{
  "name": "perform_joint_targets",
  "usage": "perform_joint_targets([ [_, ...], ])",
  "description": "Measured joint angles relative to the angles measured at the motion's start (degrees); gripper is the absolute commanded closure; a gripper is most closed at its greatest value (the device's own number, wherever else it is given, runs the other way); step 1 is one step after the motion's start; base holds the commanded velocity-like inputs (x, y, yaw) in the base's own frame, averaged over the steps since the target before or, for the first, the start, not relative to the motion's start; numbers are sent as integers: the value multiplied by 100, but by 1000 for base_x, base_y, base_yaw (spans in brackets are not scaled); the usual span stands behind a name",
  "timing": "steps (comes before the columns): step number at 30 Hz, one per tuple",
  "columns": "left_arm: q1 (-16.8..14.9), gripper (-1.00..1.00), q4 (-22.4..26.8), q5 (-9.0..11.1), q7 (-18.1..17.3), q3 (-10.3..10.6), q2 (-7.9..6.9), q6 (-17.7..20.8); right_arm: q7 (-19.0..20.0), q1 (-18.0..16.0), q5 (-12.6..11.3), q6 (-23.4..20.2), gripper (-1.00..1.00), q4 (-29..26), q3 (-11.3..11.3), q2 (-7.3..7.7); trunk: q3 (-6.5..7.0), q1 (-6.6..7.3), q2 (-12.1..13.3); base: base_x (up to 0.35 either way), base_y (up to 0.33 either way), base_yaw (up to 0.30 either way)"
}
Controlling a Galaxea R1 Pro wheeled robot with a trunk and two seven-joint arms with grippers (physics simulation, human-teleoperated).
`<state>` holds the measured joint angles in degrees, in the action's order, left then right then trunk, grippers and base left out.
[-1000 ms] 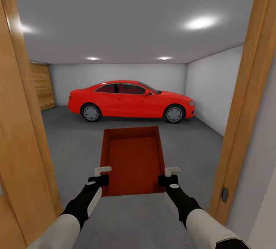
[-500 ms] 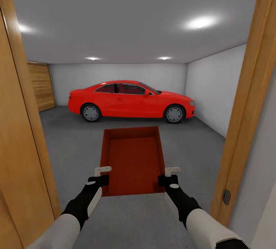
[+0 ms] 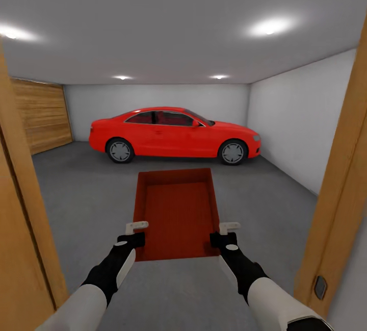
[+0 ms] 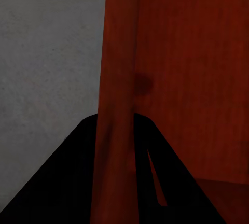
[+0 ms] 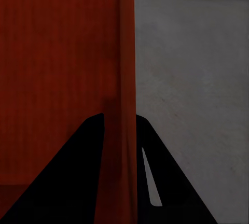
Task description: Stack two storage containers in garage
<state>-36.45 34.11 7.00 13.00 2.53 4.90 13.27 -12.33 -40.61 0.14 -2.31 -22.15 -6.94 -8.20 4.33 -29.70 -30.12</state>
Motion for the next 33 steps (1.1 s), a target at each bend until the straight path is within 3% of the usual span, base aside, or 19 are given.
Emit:
perform_joint_targets([
  [33,0,100,8,3,-1,7,-7,8,-6,0,3,0,100,0,5,-6,0,0,0,321,0,0],
])
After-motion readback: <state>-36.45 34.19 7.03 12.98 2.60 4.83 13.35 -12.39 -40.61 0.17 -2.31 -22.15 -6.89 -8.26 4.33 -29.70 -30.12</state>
